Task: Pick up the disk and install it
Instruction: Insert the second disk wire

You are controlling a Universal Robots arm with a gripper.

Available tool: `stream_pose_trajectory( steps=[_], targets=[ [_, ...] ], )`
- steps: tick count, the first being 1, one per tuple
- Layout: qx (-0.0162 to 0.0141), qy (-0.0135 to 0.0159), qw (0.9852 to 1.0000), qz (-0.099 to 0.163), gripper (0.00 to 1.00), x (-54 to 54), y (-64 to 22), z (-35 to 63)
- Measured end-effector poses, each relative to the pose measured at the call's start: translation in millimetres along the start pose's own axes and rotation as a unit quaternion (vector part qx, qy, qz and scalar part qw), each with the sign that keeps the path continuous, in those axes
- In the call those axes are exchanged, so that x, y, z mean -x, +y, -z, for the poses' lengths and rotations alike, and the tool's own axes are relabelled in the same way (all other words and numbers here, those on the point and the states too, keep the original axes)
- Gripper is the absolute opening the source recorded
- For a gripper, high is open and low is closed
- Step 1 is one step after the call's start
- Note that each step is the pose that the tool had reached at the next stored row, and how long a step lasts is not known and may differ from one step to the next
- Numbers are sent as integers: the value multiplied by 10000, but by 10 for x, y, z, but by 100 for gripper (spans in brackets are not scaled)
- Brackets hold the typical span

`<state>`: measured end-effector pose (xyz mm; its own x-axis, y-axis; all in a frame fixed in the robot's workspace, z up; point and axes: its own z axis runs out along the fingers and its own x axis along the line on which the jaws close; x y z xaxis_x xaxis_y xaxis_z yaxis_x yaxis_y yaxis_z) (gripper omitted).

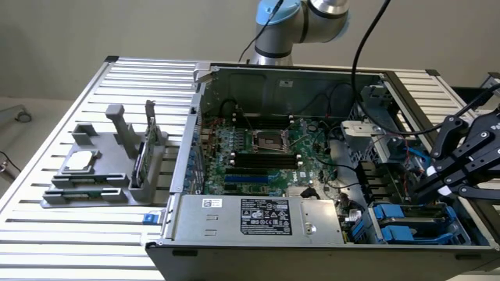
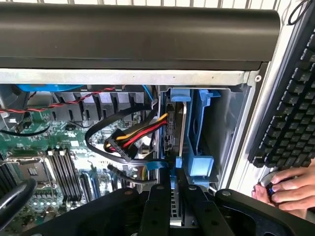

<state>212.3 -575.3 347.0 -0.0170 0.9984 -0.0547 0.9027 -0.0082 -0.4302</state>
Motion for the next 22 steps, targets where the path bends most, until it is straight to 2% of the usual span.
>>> stream_pose_trajectory(
  steps=[5, 8, 11, 17, 22],
  targets=[
    [55, 1, 9999, 89, 16, -3, 23, -47],
    [78, 16, 9999, 132, 16, -5, 37, -77],
    [96, 50, 9998, 174, 16, -6, 50, -105],
    [122, 157, 9995, 233, 16, -3, 73, -152],
    [122, 159, 9995, 234, 16, 2, 68, -143]
  ],
)
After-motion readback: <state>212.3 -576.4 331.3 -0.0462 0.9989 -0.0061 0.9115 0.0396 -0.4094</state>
